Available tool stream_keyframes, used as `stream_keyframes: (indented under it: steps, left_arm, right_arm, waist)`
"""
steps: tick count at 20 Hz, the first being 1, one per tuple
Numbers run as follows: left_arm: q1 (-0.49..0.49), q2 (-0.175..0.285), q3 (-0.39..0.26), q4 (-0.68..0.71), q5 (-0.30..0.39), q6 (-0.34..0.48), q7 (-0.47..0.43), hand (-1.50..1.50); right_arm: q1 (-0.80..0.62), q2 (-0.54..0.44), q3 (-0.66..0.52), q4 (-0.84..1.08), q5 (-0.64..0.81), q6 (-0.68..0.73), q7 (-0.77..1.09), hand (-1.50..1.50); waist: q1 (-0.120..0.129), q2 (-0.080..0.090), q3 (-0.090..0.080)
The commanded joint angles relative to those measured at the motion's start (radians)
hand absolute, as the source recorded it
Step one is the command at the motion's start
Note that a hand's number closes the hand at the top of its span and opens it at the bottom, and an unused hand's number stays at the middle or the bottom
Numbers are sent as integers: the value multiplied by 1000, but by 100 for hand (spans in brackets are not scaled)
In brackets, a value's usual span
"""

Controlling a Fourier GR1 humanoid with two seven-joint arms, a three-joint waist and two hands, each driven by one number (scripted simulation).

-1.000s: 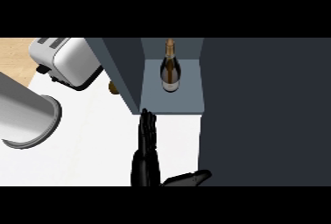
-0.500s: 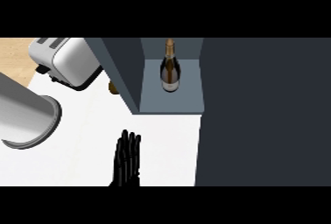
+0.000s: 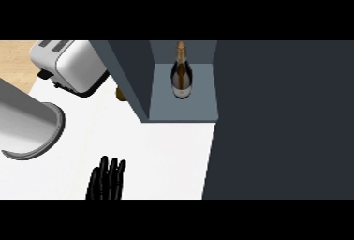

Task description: Pick up the wine, place it into the cabinet and close the cabinet

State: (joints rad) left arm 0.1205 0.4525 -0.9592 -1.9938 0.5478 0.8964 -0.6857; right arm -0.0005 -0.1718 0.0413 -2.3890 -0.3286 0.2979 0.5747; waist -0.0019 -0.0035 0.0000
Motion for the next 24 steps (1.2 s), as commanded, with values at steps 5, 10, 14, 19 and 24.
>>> stream_keyframes:
  steps: [5,10,14,19,24]
  left_arm:
    - [108,133,120,-82,56,-106,-46,-150]
    - [232,215,193,-150,89,-179,-120,-150]
    - [210,249,324,-193,176,-189,-41,-150]
    - [306,302,339,-249,184,-239,-59,-150]
    - [397,380,512,-223,283,-375,-85,-150]
  right_arm:
    - [117,27,78,-91,-209,0,118,150]
    - [189,59,237,-191,-151,-20,175,150]
    - [129,59,374,-177,-55,44,129,150]
    - [120,104,548,-235,38,-43,203,150]
    - [115,128,658,-186,124,-72,170,150]
  waist:
    - [2,0,-1]
    - [7,-6,-2]
    - [4,-3,-2]
    - [4,-7,-2]
    - [7,-10,-3]
